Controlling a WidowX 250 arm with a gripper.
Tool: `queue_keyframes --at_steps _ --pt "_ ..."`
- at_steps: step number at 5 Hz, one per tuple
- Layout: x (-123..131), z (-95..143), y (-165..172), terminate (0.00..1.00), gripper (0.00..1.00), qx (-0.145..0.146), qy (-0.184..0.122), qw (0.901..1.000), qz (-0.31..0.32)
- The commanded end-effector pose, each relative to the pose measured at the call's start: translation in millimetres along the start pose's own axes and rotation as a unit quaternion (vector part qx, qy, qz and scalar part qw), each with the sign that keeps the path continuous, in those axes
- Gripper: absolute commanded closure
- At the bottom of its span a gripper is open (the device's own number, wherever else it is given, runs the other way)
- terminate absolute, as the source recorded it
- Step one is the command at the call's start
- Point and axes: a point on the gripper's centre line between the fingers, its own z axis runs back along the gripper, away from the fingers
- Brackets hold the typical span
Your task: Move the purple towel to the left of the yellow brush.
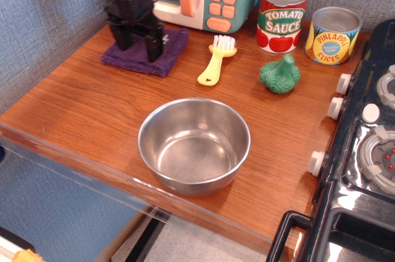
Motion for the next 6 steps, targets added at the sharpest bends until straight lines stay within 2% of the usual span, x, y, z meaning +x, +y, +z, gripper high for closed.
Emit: queue_keyframes --at_steps 1,2,3,4,5,6 --pt "6.0 -10.4 -25.3 0.0 0.0 -0.01 0.011 0.9998 -0.017" --pt "31.1 35.3 -32.2 0.0 0.0 0.008 -0.037 0.9989 -0.027" --pt "55.9 83.1 -46.2 0.0 0.0 -0.007 -0.078 0.9961 -0.041" --pt "58.3 130.8 -50.1 0.0 0.0 0.008 -0.102 0.9942 -0.033" --pt "43.0 155.6 -46.2 0.0 0.0 0.02 -0.113 0.9932 -0.018" --pt "17.4 170.8 -43.6 0.0 0.0 0.033 -0.111 0.9933 -0.005"
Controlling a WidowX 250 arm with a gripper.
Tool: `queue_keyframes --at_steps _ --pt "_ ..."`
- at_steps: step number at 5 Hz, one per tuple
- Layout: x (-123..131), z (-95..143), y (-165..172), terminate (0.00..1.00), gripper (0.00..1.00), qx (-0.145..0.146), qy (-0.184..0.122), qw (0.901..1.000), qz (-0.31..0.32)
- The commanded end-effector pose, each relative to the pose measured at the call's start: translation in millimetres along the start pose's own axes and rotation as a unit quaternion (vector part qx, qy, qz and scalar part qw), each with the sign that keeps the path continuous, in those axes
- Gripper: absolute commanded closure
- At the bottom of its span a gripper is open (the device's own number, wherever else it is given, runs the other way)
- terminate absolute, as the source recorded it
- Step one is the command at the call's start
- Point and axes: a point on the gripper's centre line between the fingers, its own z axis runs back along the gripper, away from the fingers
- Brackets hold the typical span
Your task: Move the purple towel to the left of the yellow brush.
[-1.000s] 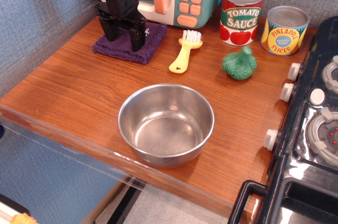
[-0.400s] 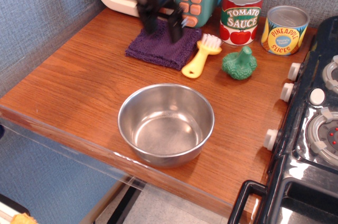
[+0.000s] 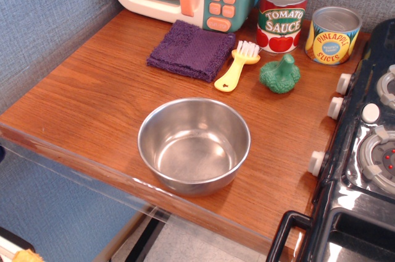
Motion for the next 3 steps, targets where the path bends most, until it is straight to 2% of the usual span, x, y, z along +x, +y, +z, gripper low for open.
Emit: queue_keyframes --at_steps 1,2,3 --pt "-62.2 52.7 1.7 0.0 0.0 0.033 -0.01 0.9989 0.032" --pt "-95.8 51.6 -5.4 0.0 0.0 0.033 0.01 0.9989 0.031" --pt "-95.8 51.6 -5.4 0.0 0.0 0.033 0.01 0.9989 0.031"
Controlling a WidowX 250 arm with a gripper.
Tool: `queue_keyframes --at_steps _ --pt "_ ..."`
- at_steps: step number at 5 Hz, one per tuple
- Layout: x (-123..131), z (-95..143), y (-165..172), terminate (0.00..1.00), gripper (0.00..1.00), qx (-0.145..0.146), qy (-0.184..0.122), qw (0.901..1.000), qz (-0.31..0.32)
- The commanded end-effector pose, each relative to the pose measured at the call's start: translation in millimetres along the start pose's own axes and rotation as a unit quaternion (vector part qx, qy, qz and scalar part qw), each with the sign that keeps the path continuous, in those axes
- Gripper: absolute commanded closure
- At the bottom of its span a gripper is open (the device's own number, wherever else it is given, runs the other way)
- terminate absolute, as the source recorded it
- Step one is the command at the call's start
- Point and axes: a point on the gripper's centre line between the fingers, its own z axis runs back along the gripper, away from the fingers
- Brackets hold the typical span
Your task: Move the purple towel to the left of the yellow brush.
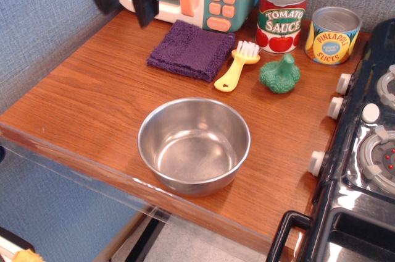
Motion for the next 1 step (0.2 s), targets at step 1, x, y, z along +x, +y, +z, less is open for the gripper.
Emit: queue_keyframes --at_steps 1 --pt "0.9 19.8 -2.9 1.0 0.0 0.014 -0.025 0.9996 -0.002"
